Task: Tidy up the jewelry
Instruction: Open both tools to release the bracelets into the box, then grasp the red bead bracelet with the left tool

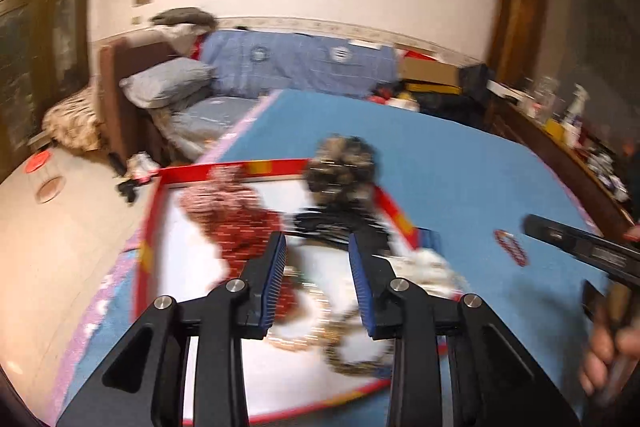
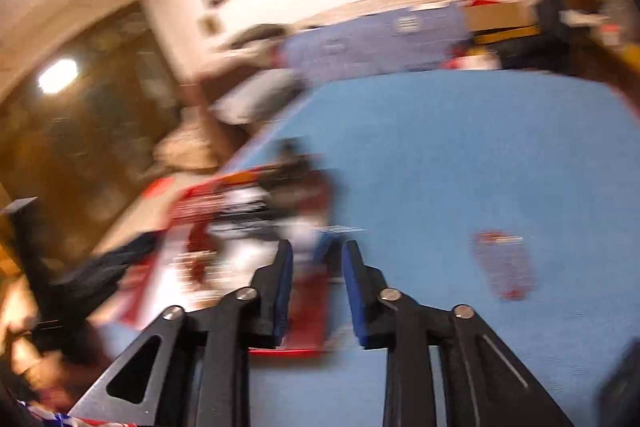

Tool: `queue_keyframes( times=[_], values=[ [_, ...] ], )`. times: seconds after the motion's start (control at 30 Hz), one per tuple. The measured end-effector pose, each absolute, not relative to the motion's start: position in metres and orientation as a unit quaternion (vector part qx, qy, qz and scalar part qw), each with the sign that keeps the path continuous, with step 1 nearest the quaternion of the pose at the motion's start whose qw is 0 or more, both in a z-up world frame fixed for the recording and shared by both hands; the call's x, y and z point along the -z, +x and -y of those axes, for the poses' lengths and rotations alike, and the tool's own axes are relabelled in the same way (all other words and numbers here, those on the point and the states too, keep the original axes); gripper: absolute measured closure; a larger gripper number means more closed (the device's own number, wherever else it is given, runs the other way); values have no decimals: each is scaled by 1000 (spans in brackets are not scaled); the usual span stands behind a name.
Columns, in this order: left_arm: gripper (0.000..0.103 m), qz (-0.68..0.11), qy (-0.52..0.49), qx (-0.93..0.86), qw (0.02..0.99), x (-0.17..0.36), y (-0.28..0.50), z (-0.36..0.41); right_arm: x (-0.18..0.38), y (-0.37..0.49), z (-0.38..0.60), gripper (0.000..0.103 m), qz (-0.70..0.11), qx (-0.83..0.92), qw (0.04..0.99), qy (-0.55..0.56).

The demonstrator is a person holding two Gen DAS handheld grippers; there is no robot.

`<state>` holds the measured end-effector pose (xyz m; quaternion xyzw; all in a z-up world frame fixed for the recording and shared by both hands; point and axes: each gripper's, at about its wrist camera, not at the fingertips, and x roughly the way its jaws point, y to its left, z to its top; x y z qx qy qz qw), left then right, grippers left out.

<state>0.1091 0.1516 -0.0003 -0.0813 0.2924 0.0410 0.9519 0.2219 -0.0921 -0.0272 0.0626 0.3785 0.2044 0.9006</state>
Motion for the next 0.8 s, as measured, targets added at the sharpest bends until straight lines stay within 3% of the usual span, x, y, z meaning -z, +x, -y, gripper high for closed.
queue_keyframes(
  times=[0.07,0.3,0.33,0.37,0.6,0.63,0.67,0.8],
  values=[
    [72,-296,-77,-15,952,-3,111,-136,38,236,114,62,-398,-157,903,49],
    [72,-303,-78,1,950,5,124,-113,80,245,98,63,-460,-205,863,43],
    [72,-306,-80,1,949,7,126,-113,81,244,89,67,-463,-208,861,29],
    [72,-309,-83,2,948,9,127,-114,84,241,79,79,-468,-214,857,14],
    [72,-311,-88,3,946,12,129,-119,102,243,37,82,-475,-206,853,-68],
    [72,-312,-88,4,946,12,129,-119,103,241,34,85,-473,-206,853,-83],
    [72,-313,-88,5,946,12,129,-119,103,240,32,96,-468,-198,855,-100],
    [72,-313,-79,8,947,10,126,-114,101,234,44,98,-465,-147,862,-134]
  ],
)
